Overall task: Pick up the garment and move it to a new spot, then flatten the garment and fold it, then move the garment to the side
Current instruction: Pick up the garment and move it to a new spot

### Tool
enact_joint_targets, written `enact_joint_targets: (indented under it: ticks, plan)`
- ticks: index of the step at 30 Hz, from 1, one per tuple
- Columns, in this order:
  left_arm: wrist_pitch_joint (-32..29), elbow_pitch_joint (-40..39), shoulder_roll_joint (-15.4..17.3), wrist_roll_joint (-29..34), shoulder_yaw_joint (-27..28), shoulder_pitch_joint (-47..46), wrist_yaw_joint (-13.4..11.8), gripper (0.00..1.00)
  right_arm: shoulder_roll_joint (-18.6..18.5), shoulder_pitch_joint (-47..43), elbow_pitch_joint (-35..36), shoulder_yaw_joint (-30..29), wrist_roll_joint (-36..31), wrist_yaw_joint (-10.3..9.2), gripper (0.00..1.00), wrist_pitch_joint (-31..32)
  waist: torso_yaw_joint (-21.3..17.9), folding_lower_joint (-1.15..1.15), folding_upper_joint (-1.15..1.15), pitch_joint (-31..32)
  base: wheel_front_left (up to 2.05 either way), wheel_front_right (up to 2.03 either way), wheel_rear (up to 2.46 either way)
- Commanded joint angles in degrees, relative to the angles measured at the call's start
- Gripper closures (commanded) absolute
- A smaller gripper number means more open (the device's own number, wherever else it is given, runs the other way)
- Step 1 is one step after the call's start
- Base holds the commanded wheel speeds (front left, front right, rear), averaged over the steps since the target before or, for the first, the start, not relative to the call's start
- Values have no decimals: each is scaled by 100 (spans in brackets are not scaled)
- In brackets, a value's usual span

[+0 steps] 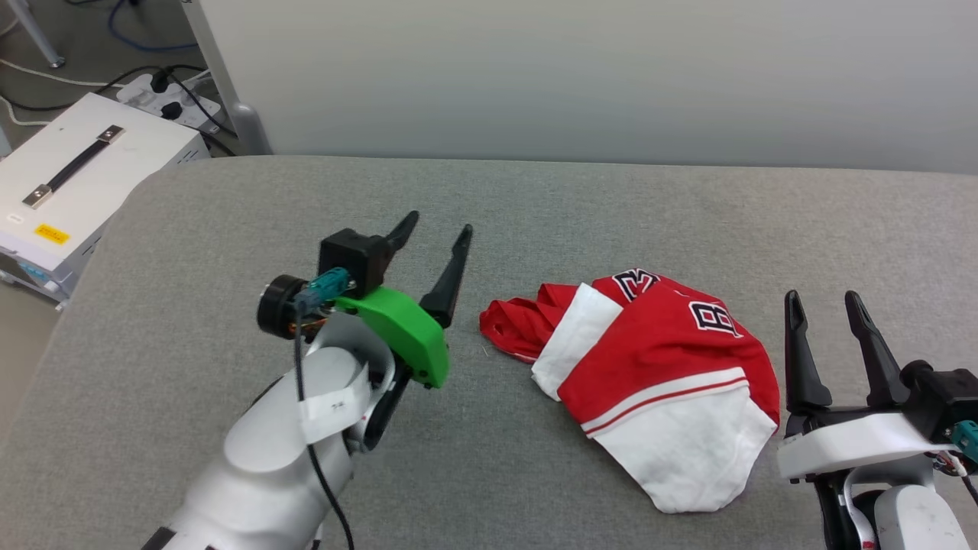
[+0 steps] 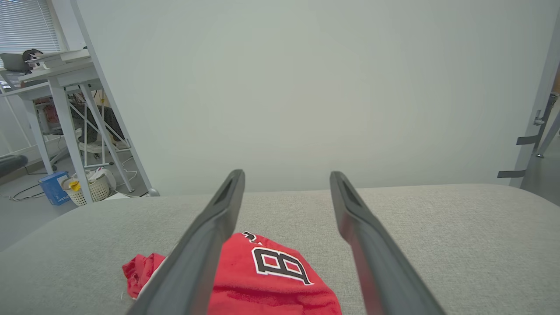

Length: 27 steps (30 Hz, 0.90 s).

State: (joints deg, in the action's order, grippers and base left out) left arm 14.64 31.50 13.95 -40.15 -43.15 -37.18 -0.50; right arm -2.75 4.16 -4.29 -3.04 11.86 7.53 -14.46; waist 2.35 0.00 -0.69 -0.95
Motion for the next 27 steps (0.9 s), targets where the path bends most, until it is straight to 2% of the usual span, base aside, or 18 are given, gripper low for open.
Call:
enact_joint_targets:
  ticks: [1,6,9,13,16,19,20,27]
  plan:
    - [29,-240,157,176,183,236,-61,0,-12,-114,21,13,-4,-4,0,-54,183,0,69,137,0,0,0]
    - [34,-1424,632,680,1160,1332,-94,0,-12,-217,64,10,5,-4,0,-54,258,0,69,181,0,0,0]
    - [34,-2039,658,920,1729,2054,-35,0,-12,-271,90,21,1,-4,0,-54,270,0,69,202,0,0,0]
    - [35,-2635,492,1304,2249,2954,166,0,-12,-376,105,23,-23,-4,0,-54,294,0,69,232,0,0,0]
    - [35,-2888,242,1524,2586,3426,319,0,-12,-467,123,12,-46,-4,0,-54,323,0,69,249,0,0,0]
    - [35,-3055,20,1783,2829,3675,426,0,-12,-542,143,-27,-47,-4,0,-54,331,0,69,266,0,0,0]
    - [35,-3148,-270,2012,3070,3831,508,0,-12,-588,157,-41,-28,-4,0,-54,312,0,69,275,0,0,0]
    - [35,-3089,-600,2344,3324,3911,707,0,-12,-598,144,1,-86,-4,0,-54,259,0,69,266,0,0,0]
